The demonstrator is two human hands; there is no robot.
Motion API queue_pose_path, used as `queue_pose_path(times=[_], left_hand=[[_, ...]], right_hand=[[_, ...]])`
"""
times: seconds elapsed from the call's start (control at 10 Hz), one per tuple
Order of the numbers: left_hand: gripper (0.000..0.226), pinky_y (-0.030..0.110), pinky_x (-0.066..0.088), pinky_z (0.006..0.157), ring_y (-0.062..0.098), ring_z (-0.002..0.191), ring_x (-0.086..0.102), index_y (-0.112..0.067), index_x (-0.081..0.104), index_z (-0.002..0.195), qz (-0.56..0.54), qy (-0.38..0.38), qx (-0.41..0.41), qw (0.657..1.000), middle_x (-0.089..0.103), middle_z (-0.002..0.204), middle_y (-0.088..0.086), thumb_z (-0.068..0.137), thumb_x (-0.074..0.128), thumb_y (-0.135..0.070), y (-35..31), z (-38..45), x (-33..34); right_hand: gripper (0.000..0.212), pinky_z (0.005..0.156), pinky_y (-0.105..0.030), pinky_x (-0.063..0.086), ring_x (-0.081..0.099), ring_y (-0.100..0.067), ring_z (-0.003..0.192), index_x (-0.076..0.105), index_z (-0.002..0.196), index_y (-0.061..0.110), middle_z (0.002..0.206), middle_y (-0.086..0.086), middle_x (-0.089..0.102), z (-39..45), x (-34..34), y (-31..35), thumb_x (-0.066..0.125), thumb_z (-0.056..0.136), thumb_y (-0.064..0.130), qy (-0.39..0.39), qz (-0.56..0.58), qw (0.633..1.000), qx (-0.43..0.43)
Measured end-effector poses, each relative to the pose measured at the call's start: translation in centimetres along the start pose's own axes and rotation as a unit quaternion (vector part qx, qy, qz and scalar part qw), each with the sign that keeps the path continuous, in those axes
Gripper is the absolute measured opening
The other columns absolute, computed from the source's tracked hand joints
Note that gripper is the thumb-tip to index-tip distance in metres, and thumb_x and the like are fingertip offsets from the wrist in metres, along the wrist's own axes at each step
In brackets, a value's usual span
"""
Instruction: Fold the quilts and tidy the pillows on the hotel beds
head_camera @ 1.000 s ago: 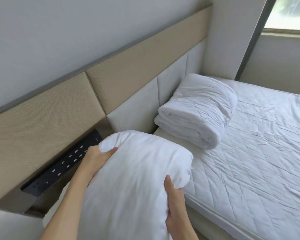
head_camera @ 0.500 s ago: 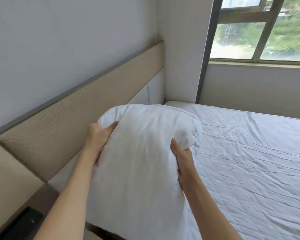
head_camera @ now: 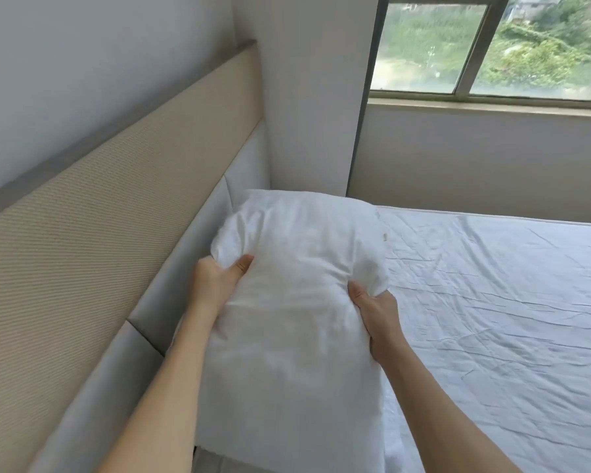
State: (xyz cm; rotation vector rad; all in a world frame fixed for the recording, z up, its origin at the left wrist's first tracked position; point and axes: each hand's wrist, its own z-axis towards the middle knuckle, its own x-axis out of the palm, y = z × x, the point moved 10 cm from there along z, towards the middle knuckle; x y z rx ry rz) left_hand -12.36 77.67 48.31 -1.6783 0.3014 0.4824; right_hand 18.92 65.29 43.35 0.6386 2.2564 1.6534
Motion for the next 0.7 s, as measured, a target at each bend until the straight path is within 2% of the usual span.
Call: queue_pose_path(times=[0.1, 0.2, 0.3, 0.4, 0.5, 0.6, 0.7], left_hand=[[0.071, 0.037, 0.047, 0.083, 0.037, 0.108, 0.063, -0.012, 0.062, 0.12, 0.08, 0.054, -0.101, 0.99, 0.068, 0.118, 0.014, 0.081, 0.063, -0.071, 9.5, 2.3, 5.6], [0.068, 0.037, 0.038, 0.081, 0.042, 0.117, 0.059, -0.011, 0.055, 0.131, 0.111, 0.029, -0.122, 0.986, 0.063, 0.129, 0.019, 0.09, 0.056, -0.065, 14.0, 3.6, 7.1], [0.067, 0.038, 0.039, 0.082, 0.042, 0.116, 0.058, -0.012, 0.055, 0.13, 0.123, 0.023, -0.136, 0.983, 0.064, 0.126, 0.019, 0.089, 0.059, -0.065, 15.5, 4.2, 7.3], [0.064, 0.04, 0.041, 0.081, 0.039, 0.111, 0.059, -0.013, 0.052, 0.124, 0.114, 0.02, -0.13, 0.985, 0.064, 0.121, 0.015, 0.088, 0.059, -0.066, 15.5, 3.9, 6.9], [0.071, 0.045, 0.045, 0.087, 0.039, 0.113, 0.056, -0.012, 0.046, 0.131, 0.136, -0.003, -0.085, 0.987, 0.06, 0.126, 0.017, 0.087, 0.059, -0.065, 13.5, 3.7, 5.5], [0.088, 0.054, 0.04, 0.102, 0.043, 0.13, 0.045, -0.015, 0.028, 0.155, 0.219, -0.031, -0.021, 0.975, 0.048, 0.144, 0.02, 0.089, 0.056, -0.066, 10.8, 3.0, 4.1], [0.102, 0.055, 0.034, 0.113, 0.037, 0.144, 0.032, -0.02, 0.017, 0.16, 0.198, -0.03, 0.048, 0.979, 0.032, 0.158, 0.018, 0.083, 0.046, -0.081, 7.3, 1.0, 3.9]], right_hand=[[0.056, 0.098, -0.044, 0.054, 0.068, -0.027, 0.109, 0.064, 0.121, 0.014, 0.116, -0.004, 0.073, 3.8, -0.4, -8.2, 0.071, 0.075, 0.044, -0.047, -0.095, 0.993, 0.059], [0.07, 0.102, -0.044, 0.05, 0.064, -0.023, 0.111, 0.059, 0.127, 0.019, 0.118, 0.002, 0.07, 5.6, 0.0, -11.7, 0.066, 0.068, 0.057, -0.05, -0.142, 0.986, 0.073], [0.059, 0.104, -0.044, 0.047, 0.062, -0.025, 0.115, 0.056, 0.131, 0.021, 0.121, 0.001, 0.068, 6.2, 0.1, -12.8, 0.07, 0.081, 0.049, -0.059, -0.165, 0.981, 0.083], [0.049, 0.096, -0.039, 0.046, 0.061, -0.027, 0.113, 0.055, 0.126, 0.02, 0.117, 0.0, 0.067, 5.9, -0.3, -12.4, 0.07, 0.088, 0.046, -0.078, -0.168, 0.979, 0.084], [0.047, 0.088, -0.034, 0.04, 0.058, -0.024, 0.108, 0.053, 0.129, 0.021, 0.111, 0.003, 0.064, 5.0, -0.9, -10.3, 0.068, 0.09, 0.043, -0.085, -0.186, 0.977, 0.066], [0.067, 0.097, -0.042, 0.045, 0.059, -0.026, 0.115, 0.046, 0.145, 0.023, 0.111, 0.002, 0.061, 3.8, -2.7, -7.3, 0.065, 0.087, 0.05, -0.113, -0.214, 0.97, 0.003], [0.071, 0.109, -0.054, 0.041, 0.052, -0.029, 0.129, 0.039, 0.153, 0.021, 0.135, -0.003, 0.057, 2.5, -4.0, -3.9, 0.064, 0.093, 0.049, -0.121, -0.252, 0.959, -0.055]])
